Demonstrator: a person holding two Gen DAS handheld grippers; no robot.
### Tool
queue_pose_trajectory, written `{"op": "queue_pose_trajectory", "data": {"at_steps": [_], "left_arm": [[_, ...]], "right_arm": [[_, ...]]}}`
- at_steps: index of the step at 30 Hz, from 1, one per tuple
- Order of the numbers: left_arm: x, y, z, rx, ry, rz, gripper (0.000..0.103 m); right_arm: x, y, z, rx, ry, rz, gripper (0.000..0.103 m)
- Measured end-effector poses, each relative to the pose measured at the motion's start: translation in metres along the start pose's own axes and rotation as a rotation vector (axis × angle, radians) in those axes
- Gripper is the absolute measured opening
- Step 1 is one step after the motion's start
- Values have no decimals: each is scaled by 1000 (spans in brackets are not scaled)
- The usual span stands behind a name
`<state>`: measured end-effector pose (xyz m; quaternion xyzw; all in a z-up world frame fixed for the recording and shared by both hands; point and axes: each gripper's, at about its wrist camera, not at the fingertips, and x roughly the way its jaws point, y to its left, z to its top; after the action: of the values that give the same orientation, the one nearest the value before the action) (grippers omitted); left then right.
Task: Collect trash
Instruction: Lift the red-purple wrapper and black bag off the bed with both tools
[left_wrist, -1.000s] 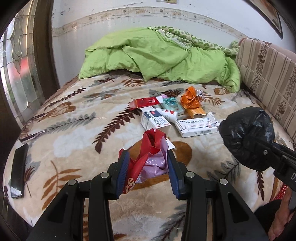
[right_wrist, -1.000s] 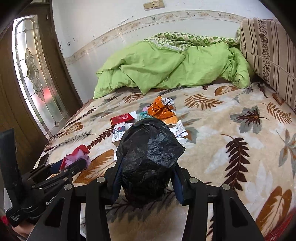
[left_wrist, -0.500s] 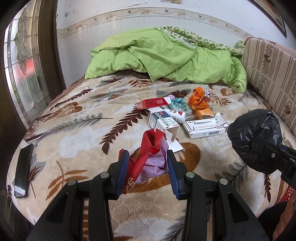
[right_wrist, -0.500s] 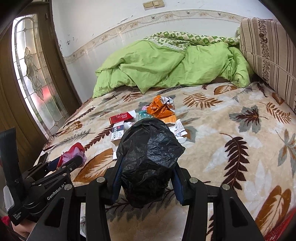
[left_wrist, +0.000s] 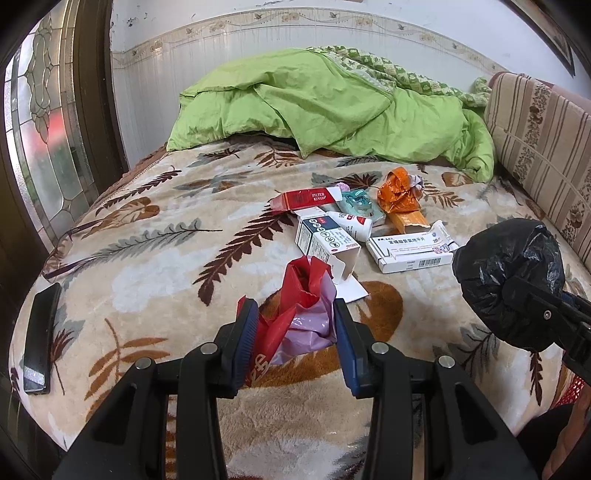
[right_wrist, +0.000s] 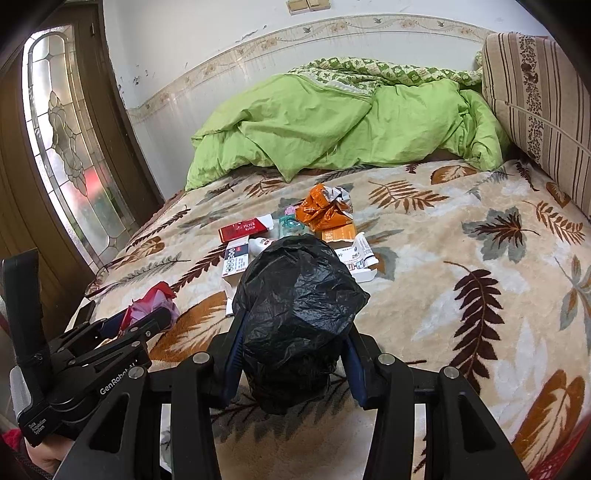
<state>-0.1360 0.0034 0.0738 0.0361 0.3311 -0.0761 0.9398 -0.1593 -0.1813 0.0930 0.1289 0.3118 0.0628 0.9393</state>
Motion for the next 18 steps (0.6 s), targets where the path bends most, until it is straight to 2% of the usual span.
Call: {"op": "queue_pose_trajectory", "data": {"at_steps": [18], "left_arm": [[2,-3,-1,8,3,5,39]], "right_arm": [[0,-1,0,1,1,8,50]]}}
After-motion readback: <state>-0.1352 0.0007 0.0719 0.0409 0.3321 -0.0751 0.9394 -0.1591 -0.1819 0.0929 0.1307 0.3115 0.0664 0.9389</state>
